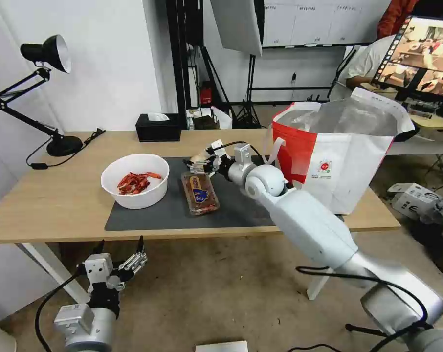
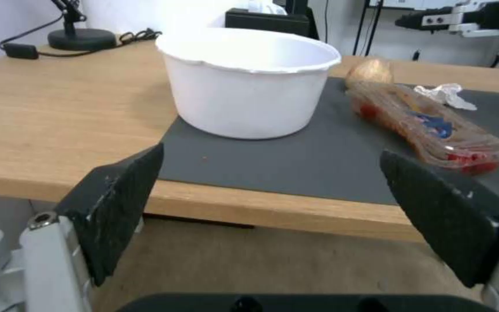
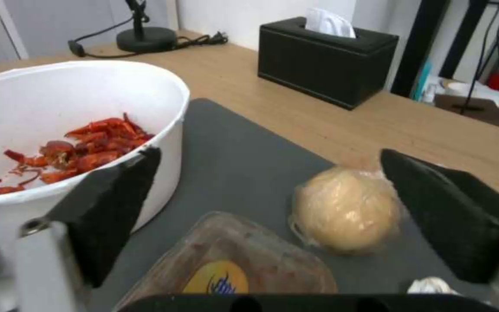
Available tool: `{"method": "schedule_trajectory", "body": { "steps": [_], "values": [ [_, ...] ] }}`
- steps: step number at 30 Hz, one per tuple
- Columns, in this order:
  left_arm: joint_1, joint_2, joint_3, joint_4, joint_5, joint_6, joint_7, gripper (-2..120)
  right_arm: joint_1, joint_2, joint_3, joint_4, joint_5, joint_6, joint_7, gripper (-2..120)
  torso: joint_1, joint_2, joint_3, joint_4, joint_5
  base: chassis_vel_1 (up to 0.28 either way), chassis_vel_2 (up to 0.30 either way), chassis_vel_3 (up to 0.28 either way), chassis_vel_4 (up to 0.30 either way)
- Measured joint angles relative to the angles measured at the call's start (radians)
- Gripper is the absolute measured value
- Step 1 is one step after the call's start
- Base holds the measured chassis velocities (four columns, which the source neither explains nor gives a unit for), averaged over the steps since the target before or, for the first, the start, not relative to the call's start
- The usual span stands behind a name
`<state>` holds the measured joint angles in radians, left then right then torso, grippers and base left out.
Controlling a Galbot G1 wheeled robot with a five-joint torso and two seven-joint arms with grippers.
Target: Pick up the trash from the table and place it into the takeout bag.
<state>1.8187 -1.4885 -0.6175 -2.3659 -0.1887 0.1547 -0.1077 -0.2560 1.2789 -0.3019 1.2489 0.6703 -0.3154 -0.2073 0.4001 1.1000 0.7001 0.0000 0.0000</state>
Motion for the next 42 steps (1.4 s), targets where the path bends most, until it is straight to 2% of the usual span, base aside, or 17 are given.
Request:
{"method": "schedule_trajectory", "body": {
  "steps": [1, 3, 5, 6, 9, 10, 13, 17, 19, 21, 24, 26, 29, 35, 42],
  "values": [
    [0.0, -0.001, 0.001, 0.0, 0.0, 0.0, 0.0, 100, 0.006, 0.003, -0.005, -0.017, -0.004, 0.008, -0.018, 90, 0.0, 0.0, 0.0, 0.0, 0.0, 0.0, 0.0, 0.0, 0.0],
    [-0.001, -0.002, 0.001, 0.0, 0.0, 0.0, 0.0, 100, 0.01, 0.003, -0.008, -0.026, -0.007, 0.012, -0.029, 89, 0.0, 0.0, 0.0, 0.0, 0.0, 0.0, 0.0, 0.0, 0.0],
    [-0.004, -0.003, 0.002, 0.0, -0.002, 0.0, 0.0, 100, 0.029, 0.006, -0.02, -0.063, -0.009, 0.03, -0.086, 76, 0.0, 0.0, 0.0, -0.0001, 0.0, 0.0, 0.0, 0.0, 0.0],
    [-0.004, -0.003, 0.002, 0.0, -0.002, 0.0, 0.0, 100, 0.029, 0.006, -0.02, -0.063, -0.009, 0.03, -0.086, 76, 0.0, 0.0, 0.0, -0.0001, 0.0, 0.0, 0.0, 0.0, 0.0],
    [-0.005, -0.003, 0.004, 0.0, -0.002, 0.0, 0.0, 100, 0.048, 0.013, -0.034, -0.113, -0.015, 0.043, -0.155, 62, 0.0, 0.0, 0.0, 0.0, 0.0, 0.0, 0.0, 0.0, 0.0],
    [-0.005, -0.003, 0.004, 0.0, -0.002, 0.0, 0.0, 100, 0.048, 0.013, -0.034, -0.113, -0.015, 0.043, -0.155, 62, 0.0, 0.0, 0.0, 0.0, 0.0, 0.0, 0.0, 0.0, 0.0],
    [-0.006, -0.006, 0.008, 0.0, -0.003, 0.0, 0.001, 100, 0.059, 0.021, -0.044, -0.15, -0.026, 0.044, -0.209, 47, 0.0, 0.0, 0.0, 0.0, 0.0, 0.0, 0.0, 0.0, 0.0],
    [-0.005, -0.007, 0.008, 0.001, -0.004, 0.001, 0.004, 100, 0.06, 0.025, -0.045, -0.164, -0.042, 0.044, -0.238, 37, 0.0, 0.0, 0.0, -0.0001, -0.0001, 0.0, 0.0, 0.0, 0.0],
    [-0.003, -0.006, 0.006, 0.0, -0.005, 0.004, 0.011, 100, 0.06, 0.032, -0.044, -0.186, -0.056, 0.043, -0.266, 26, 0.0, 0.0, 0.0, 0.0, 0.0, 0.0, 0.0, 0.0, 0.0],
    [-0.002, -0.006, 0.005, 0.0, -0.005, 0.005, 0.015, 100, 0.06, 0.034, -0.043, -0.194, -0.059, 0.042, -0.277, 22, 0.0, 0.0, 0.0, 0.0, 0.0, 0.0, 0.0, 0.0, 0.0],
    [-0.003, -0.004, 0.005, 0.0, -0.015, 0.02, 0.023, 100, 0.06, 0.039, -0.041, -0.214, -0.061, 0.024, -0.3, 7, 0.0, 0.0, 0.0, 0.0, 0.0, 0.0, 0.0, 0.0, 0.0],
    [-0.008, -0.004, 0.005, 0.001, -0.027, 0.029, 0.023, 100, 0.059, 0.042, -0.041, -0.221, -0.061, 0.02, -0.303, 2, 0.0, 0.0, 0.0, 0.0, 0.0, 0.0, 0.0, 0.0, 0.0],
    [-0.02, 0.002, 0.002, 0.009, -0.057, 0.045, 0.023, 100, 0.057, 0.046, -0.041, -0.232, -0.062, 0.015, -0.305, 0, 0.0, 0.0, 0.0, 0.0, -0.0001, 0.0, 0.0, 0.0, 0.0],
    [-0.069, 0.053, -0.009, 0.013, -0.208, 0.092, 0.007, 100, 0.059, 0.057, -0.052, -0.254, -0.062, 0.011, -0.314, 0, 0.0, 0.0, 0.0, -0.0003, -0.0001, 0.0, 0.0, 0.0, 0.0],
    [-0.112, 0.107, -0.013, 0.019, -0.355, 0.1, -0.024, 100, 0.078, 0.099, -0.071, -0.287, -0.065, 0.011, -0.329, 0, 0.0, 0.0, 0.0, 0.0002, -0.0002, 0.0, 0.0, 0.0, 0.0]
  ]
}}
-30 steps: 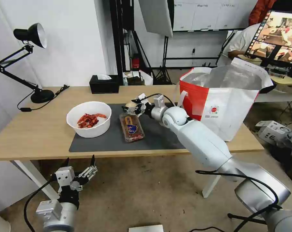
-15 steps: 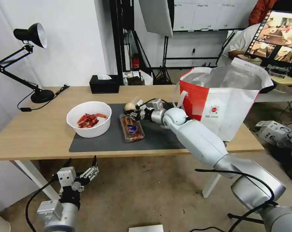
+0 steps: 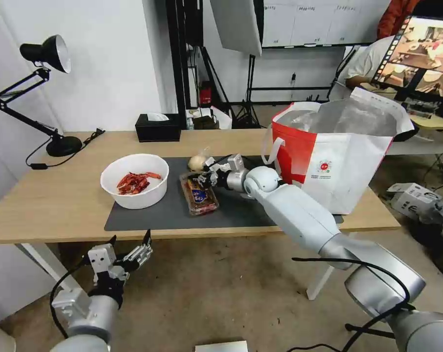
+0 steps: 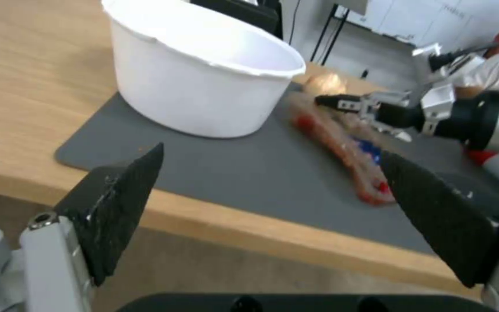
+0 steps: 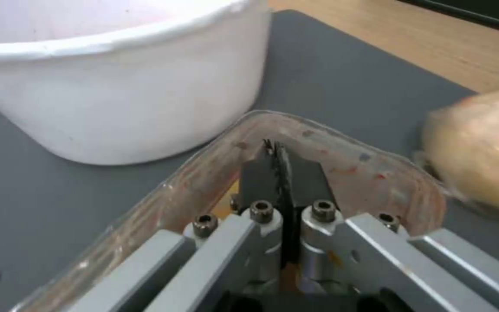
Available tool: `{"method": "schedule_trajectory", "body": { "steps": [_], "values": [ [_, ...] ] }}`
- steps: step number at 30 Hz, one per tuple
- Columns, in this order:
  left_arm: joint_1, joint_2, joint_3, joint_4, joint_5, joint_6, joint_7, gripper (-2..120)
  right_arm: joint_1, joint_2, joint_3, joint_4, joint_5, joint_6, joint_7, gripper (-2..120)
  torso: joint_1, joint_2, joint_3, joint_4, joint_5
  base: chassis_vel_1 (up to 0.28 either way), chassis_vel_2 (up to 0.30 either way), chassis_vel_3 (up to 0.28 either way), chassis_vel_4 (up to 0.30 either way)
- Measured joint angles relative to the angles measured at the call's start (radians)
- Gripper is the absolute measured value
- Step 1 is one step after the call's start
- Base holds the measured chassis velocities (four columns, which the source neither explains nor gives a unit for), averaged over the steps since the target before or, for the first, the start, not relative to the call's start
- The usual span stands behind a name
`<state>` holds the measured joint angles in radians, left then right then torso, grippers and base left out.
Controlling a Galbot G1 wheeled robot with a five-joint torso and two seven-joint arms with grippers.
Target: Pick up the trash from the table and place it into the takeout bag.
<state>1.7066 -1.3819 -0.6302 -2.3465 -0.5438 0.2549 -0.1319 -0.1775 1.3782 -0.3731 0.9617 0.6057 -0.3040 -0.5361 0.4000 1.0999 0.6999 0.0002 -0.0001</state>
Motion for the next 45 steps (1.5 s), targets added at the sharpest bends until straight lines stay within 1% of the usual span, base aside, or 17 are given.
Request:
{"method": "schedule_trajectory", "body": {
  "steps": [2, 10, 13, 23, 25, 27, 29, 30, 32, 33, 35, 36, 39, 40, 42, 43, 45],
  "values": [
    [-0.019, 0.02, 0.002, 0.005, -0.045, 0.005, -0.014, 100, 0.005, 0.008, -0.01, -0.004, 0.0, 0.0, 0.0, 0, 0.0, 0.0, 0.0, -0.0002, 0.0, 0.0, 0.0, 0.0, 0.0],
    [-0.03, 0.034, 0.007, 0.015, -0.074, 0.01, -0.017, 100, 0.0, 0.005, -0.025, 0.009, -0.001, -0.001, 0.01, 0, 0.0, 0.0, 0.0, -0.0001, 0.0001, 0.0, 0.0, 0.0, 0.0],
    [-0.042, 0.036, 0.009, 0.029, -0.104, 0.01, -0.02, 100, -0.003, -0.012, -0.038, 0.028, 0.0, -0.004, 0.016, 0, 0.0, 0.0, 0.0, -0.0001, 0.0002, 0.0, 0.0, 0.0, 0.0],
    [-0.076, 0.053, 0.019, 0.053, -0.13, 0.01, -0.023, 100, -0.011, -0.05, -0.044, 0.058, 0.007, -0.009, 0.032, 0, 0.0, 0.0, 0.0, -0.0002, 0.0002, 0.0, 0.0, 0.0, 0.0],
    [-0.093, 0.065, 0.023, 0.063, -0.171, 0.01, -0.028, 100, -0.013, -0.057, -0.043, 0.064, 0.011, -0.01, 0.038, 0, 0.0, 0.0, 0.0, -0.0002, 0.0002, 0.0, 0.0, 0.0, 0.0],
    [-0.097, 0.068, 0.024, 0.065, -0.185, 0.011, -0.032, 100, -0.013, -0.058, -0.043, 0.064, 0.011, -0.01, 0.039, 0, 0.0, 0.0, 0.0, -0.0002, 0.0002, 0.0, 0.0, 0.0, 0.0],
    [-0.122, 0.084, 0.03, 0.08, -0.25, 0.023, -0.051, 100, -0.013, -0.061, -0.043, 0.066, 0.015, -0.011, 0.044, 0, 0.0, 0.0, 0.0, -0.0003, 0.0001, 0.0, 0.0, 0.0, 0.0],
    [-0.122, 0.084, 0.03, 0.08, -0.25, 0.023, -0.051, 100, -0.013, -0.061, -0.043, 0.066, 0.015, -0.011, 0.044, 0, 0.0, 0.0, 0.0, -0.0003, 0.0001, 0.0, 0.0, 0.0, 0.0],
    [-0.153, 0.104, 0.033, 0.09, -0.356, 0.055, -0.077, 100, -0.015, -0.063, -0.043, 0.07, 0.018, -0.011, 0.049, 0, 0.0, 0.0, 0.0, -0.0001, 0.0001, 0.0, 0.0, 0.0, 0.0],
    [-0.153, 0.104, 0.033, 0.09, -0.356, 0.055, -0.077, 100, -0.015, -0.063, -0.043, 0.07, 0.018, -0.011, 0.049, 0, 0.0, 0.0, 0.0, -0.0001, 0.0001, 0.0, 0.0, 0.0, 0.0],
    [-0.186, 0.125, 0.031, 0.089, -0.525, 0.099, -0.12, 100, -0.018, -0.068, -0.043, 0.077, 0.02, -0.012, 0.053, 0, 0.0, 0.0, 0.0, 0.0, 0.0001, 0.0, 0.0, 0.0, 0.0],
    [-0.186, 0.125, 0.031, 0.089, -0.525, 0.099, -0.12, 100, -0.018, -0.068, -0.043, 0.077, 0.02, -0.012, 0.053, 0, 0.0, 0.0, 0.0, 0.0, 0.0001, 0.0, 0.0, 0.0, 0.0],
    [-0.248, 0.157, 0.026, 0.091, -0.761, 0.154, -0.204, 100, -0.026, -0.088, -0.048, 0.1, 0.03, -0.016, 0.062, 0, 0.0, 0.0, 0.0, -0.0002, 0.0001, 0.0, 0.0, 0.0, 0.0],
    [-0.248, 0.157, 0.026, 0.091, -0.761, 0.154, -0.204, 100, -0.026, -0.088, -0.048, 0.1, 0.03, -0.016, 0.062, 0, 0.0, 0.0, 0.0, -0.0002, 0.0001, 0.0, 0.0, 0.0, 0.0],
    [-0.287, 0.173, 0.026, 0.112, -0.86, 0.163, -0.218, 100, -0.03, -0.101, -0.051, 0.116, 0.039, -0.017, 0.066, 0, 0.0, 0.0, 0.0, -0.0003, 0.0001, 0.0, 0.0, 0.0, 0.0],
    [-0.287, 0.173, 0.026, 0.112, -0.86, 0.163, -0.218, 100, -0.03, -0.101, -0.051, 0.116, 0.039, -0.017, 0.066, 0, 0.0, 0.0, 0.0, -0.0003, 0.0001, 0.0, 0.0, 0.0, 0.0],
    [-0.324, 0.182, 0.035, 0.143, -0.924, 0.167, -0.224, 100, -0.034, -0.109, -0.052, 0.128, 0.042, -0.018, 0.069, 0, 0.0, 0.0, 0.0, -0.0003, 0.0001, 0.0, 0.0, 0.0, 0.0]
  ]
}}
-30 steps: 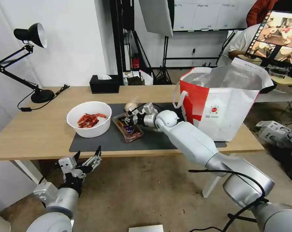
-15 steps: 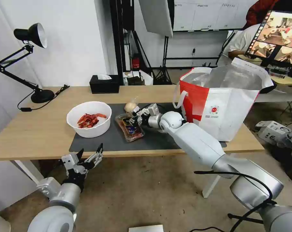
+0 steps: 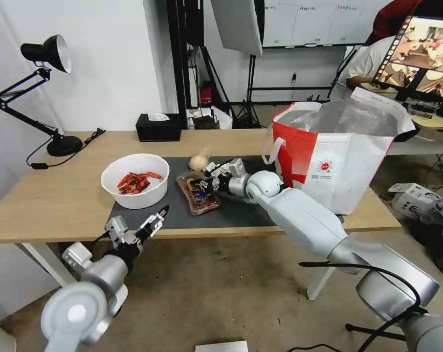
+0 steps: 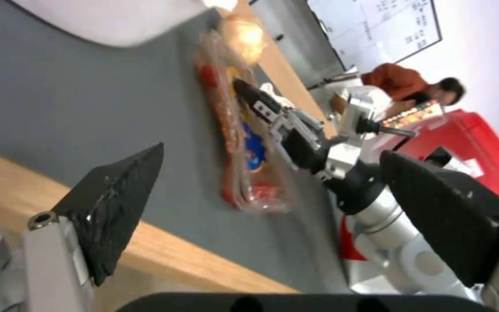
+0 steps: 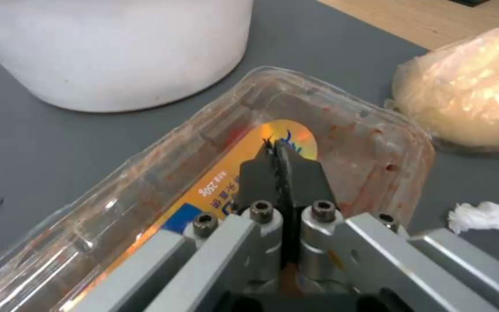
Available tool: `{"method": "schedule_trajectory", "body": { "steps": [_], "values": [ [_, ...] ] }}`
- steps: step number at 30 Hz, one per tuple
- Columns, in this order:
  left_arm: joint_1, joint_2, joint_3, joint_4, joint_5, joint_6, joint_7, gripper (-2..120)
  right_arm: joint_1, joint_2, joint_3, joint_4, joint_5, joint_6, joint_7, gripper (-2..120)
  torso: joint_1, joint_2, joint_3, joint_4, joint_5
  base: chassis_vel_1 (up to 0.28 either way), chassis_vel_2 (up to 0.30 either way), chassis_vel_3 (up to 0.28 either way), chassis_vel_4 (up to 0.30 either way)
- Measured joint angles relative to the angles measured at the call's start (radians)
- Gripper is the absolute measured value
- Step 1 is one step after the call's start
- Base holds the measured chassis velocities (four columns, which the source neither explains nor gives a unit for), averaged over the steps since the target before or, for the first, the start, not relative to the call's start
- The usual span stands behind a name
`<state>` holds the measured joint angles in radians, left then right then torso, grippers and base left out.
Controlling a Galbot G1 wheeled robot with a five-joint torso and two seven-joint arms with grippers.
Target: Pick up the trash from the table and place it into the takeout bag.
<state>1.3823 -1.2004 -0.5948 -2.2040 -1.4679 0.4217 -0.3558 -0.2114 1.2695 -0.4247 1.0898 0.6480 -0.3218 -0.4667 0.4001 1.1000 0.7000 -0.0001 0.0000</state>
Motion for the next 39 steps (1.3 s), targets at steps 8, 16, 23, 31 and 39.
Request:
{"method": "schedule_trajectory", "body": {
  "steps": [8, 16, 23, 31, 39],
  "values": [
    [-0.094, 0.004, 0.033, 0.066, -0.064, 0.004, -0.009, 100, 0.0, -0.012, 0.003, 0.016, 0.006, -0.001, 0.004, 0, 0.0, 0.0, 0.0, 0.0001, 0.0, 0.0, 0.0, 0.0, 0.0],
    [-0.162, 0.002, 0.061, 0.118, -0.07, 0.009, -0.023, 100, 0.005, -0.024, 0.0, 0.032, 0.024, -0.001, 0.011, 0, 0.0, 0.0, 0.0, 0.0, 0.0, 0.0, 0.0, 0.0, 0.0],
    [-0.194, -0.006, 0.086, 0.16, -0.058, 0.008, -0.024, 100, 0.006, -0.024, 0.001, 0.045, 0.031, -0.001, 0.018, 0, 0.0, 0.0, 0.0, 0.0001, 0.0, 0.0, 0.0, 0.0, 0.0],
    [-0.239, -0.006, 0.116, 0.203, -0.039, -0.003, -0.026, 100, 0.006, -0.02, 0.004, 0.045, 0.032, 0.0, 0.022, 0, 0.0, 0.0, 0.0, 0.0001, 0.0, 0.0, 0.0, 0.0, 0.0],
    [-0.274, -0.011, 0.15, 0.236, -0.02, -0.005, -0.026, 100, 0.009, -0.015, 0.004, 0.037, 0.033, 0.001, 0.022, 0, 0.0, 0.0, 0.0, 0.0002, 0.0, 0.0, 0.0, 0.0, 0.0]
  ]
}}
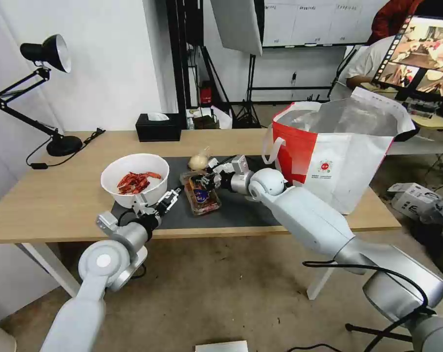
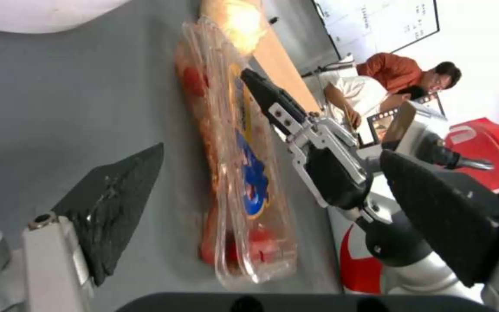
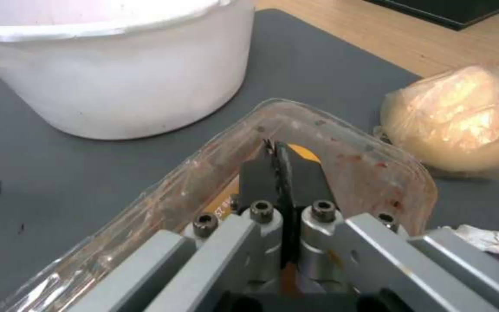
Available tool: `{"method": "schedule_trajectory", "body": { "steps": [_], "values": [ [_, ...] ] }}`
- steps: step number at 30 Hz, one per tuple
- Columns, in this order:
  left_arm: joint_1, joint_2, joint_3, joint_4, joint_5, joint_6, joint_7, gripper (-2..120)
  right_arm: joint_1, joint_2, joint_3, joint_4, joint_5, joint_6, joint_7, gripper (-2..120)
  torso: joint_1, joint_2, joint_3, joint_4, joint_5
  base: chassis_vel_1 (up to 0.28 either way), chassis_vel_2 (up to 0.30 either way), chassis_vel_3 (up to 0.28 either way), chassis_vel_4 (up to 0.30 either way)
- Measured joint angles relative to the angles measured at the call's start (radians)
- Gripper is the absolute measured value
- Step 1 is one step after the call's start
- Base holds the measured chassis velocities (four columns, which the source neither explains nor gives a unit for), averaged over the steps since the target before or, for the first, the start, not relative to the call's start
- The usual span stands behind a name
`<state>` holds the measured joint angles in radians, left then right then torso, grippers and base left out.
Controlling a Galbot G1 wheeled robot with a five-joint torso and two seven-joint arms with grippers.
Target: Pick up the trash from the table and place it into the takeout bag.
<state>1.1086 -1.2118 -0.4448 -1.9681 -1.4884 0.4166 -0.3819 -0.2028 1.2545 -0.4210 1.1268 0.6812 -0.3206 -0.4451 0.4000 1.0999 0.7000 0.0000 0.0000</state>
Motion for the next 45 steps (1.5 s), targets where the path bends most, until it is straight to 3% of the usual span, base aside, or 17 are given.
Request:
{"method": "schedule_trajectory", "body": {
  "steps": [11, 45],
  "values": [
    [-0.052, -0.007, 0.045, 0.049, 0.032, 0.037, -0.032, 100, 0.0, 0.004, 0.003, -0.012, 0.001, 0.003, 0.0, 0, 0.0, 0.0, 0.0, 0.0, 0.0, 0.0, 0.0, 0.0, 0.0],
    [-0.071, -0.033, 0.081, 0.066, 0.028, 0.086, -0.07, 100, -0.02, -0.006, 0.006, 0.0, 0.004, 0.002, 0.0, 0, 0.0, 0.0, 0.0, -0.0001, 0.0, 0.0, 0.0, 0.0, 0.0]
  ]
}}
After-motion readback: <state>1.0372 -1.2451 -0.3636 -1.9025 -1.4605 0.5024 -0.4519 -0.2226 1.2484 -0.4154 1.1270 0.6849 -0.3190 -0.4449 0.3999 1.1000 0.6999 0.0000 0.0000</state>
